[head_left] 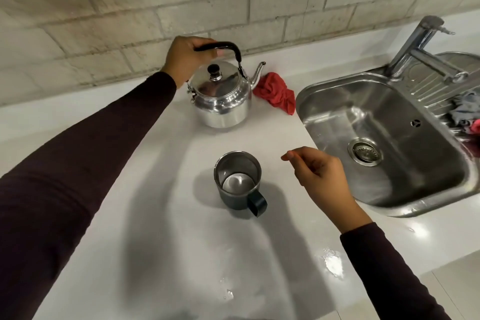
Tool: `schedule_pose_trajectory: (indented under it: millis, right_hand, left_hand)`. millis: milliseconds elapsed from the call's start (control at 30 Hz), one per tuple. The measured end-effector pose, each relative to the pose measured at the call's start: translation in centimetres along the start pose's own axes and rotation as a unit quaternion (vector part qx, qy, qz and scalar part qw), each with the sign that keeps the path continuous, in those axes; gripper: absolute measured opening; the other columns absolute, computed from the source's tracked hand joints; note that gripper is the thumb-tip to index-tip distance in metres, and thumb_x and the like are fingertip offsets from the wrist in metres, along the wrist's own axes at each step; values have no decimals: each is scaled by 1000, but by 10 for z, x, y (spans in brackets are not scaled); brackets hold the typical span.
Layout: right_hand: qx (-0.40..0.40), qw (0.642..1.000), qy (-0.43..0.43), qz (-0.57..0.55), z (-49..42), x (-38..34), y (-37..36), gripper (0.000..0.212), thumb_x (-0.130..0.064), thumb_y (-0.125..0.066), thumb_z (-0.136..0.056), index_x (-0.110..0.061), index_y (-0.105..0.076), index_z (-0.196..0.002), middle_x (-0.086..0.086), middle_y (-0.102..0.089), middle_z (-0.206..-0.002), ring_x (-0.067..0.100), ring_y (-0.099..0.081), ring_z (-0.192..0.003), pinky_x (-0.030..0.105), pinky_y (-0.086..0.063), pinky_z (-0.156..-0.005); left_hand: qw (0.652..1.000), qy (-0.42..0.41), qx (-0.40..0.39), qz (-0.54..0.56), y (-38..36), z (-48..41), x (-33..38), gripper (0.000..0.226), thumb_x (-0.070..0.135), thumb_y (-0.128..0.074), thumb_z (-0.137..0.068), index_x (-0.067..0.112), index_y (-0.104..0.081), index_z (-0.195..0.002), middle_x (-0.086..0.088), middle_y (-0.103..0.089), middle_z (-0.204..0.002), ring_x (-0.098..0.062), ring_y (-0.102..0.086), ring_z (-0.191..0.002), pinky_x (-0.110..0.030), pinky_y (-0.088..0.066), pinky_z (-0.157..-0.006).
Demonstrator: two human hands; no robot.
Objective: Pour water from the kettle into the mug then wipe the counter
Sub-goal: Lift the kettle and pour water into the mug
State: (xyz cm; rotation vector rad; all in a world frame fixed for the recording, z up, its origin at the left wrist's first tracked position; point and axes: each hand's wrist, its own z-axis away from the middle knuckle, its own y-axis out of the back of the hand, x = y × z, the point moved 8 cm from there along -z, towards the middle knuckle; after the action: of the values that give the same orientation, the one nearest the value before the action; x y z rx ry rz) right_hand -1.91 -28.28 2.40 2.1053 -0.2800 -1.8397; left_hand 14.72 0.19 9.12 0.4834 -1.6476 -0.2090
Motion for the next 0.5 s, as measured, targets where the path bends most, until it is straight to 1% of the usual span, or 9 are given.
schedule_pose_trajectory:
  millis: [67,133,233,300,400,467,500]
  right_hand:
    - [4,1000,8,-2,3,-4,4,25,-23,-58,-90,-36,-67,-71,-10,-44,-42,16,-34,-46,25,-31,-48]
    - [6,1000,18,8,5,-7,6,26,-21,-59,-89,-38,-66,-71,-13,-47,-43,14,-35,-46,22,-32,-47]
    - [5,999,31,21,9,-13,7,28,-22,-59,-89,-42,-65,-71,-16,-51,-45,11,-38,-44,17,-34,-46]
    - [2,999,36,20,11,-15,7,26,-23,-59,-88,-41,-65,-70,-17,-53,-46,11,-40,-45,15,-33,-45]
    - [-8,999,40,14,14,-16,4,23,-25,-60,-87,-38,-67,-70,-12,-50,-47,10,-38,-45,17,-32,-45]
    - [-18,999,36,13,17,-15,2,20,-26,-59,-87,-35,-67,-72,-9,-49,-48,11,-39,-46,20,-33,-46]
    - [-22,999,34,15,18,-14,1,20,-25,-59,-88,-35,-67,-72,-10,-51,-48,10,-39,-46,19,-34,-46]
  left_hand:
    - [999,-25,27,-11,21,12,24,37,25,-80,-69,14,-73,-103,4,-72,-94,7,-66,-77,-17,-52,-86]
    - [997,-55,43,-13,40,30,50,36,22,-80,-69,16,-72,-104,2,-72,-98,8,-67,-81,-17,-51,-90]
    - [993,-93,60,-28,65,65,83,35,20,-79,-70,22,-70,-104,3,-71,-101,4,-68,-92,-18,-51,-93]
    - [992,-100,68,-36,80,88,96,34,19,-79,-71,24,-69,-103,4,-71,-100,6,-67,-89,-15,-50,-90]
    - [988,-109,72,-81,94,124,112,29,23,-80,-69,35,-70,-93,17,-68,-92,12,-65,-84,-7,-48,-84]
    - [986,-104,65,-117,101,148,118,27,28,-80,-68,42,-69,-88,23,-67,-89,14,-65,-84,-5,-48,-84]
    - [985,-98,57,-129,104,158,119,26,29,-80,-67,43,-70,-88,26,-68,-88,14,-65,-85,-5,-48,-84]
